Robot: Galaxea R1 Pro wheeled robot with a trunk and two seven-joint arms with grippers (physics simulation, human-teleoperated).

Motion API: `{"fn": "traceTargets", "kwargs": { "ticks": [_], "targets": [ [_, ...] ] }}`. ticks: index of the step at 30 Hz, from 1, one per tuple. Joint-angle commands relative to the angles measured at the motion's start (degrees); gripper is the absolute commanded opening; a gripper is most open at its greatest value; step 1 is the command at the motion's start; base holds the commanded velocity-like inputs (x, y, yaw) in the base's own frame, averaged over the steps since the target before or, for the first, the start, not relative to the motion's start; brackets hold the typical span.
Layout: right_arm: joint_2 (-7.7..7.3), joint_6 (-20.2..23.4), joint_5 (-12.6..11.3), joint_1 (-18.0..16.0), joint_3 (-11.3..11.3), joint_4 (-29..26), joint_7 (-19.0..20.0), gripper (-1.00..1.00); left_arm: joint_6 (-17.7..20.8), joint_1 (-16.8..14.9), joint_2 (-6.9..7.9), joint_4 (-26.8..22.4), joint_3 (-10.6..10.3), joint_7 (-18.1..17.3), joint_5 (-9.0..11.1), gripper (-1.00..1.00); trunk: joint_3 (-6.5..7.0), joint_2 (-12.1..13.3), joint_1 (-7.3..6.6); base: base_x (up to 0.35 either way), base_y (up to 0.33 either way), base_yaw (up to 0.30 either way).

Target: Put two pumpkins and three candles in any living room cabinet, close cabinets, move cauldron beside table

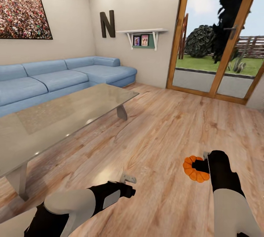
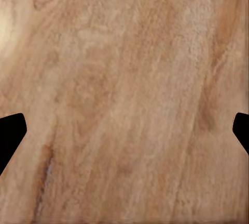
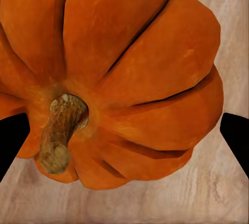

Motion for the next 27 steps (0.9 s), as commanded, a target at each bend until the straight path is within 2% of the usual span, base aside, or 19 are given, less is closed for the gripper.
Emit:
{"fn": "traceTargets", "kwargs": {
  "ticks": [1, 13, 27],
  "targets": [
    [0.01, 0.14, 0.62, -0.05, -0.08, -0.05, 0.59, -1.0, 0.08, -0.07, 0.01, -0.12, -0.23, 0.33, 0.26, 1.0, -0.05, -0.03, -0.03, -0.189, 0.0, -0.014],
    [0.18, 0.14, 0.7, -0.06, -0.05, -0.05, 0.58, -1.0, 0.13, -0.07, 0.01, -0.11, -0.27, 0.33, 0.26, 1.0, -0.03, -0.03, -0.03, -0.228, 0.004, -0.02],
    [0.25, 0.31, 0.67, -0.07, 0.01, -0.05, 0.57, -1.0, 0.0, -0.08, 0.03, -0.11, -0.27, 0.33, 0.26, 1.0, 0.3, -0.03, -0.03, -0.027, 0.003, -0.253]
  ]
}}
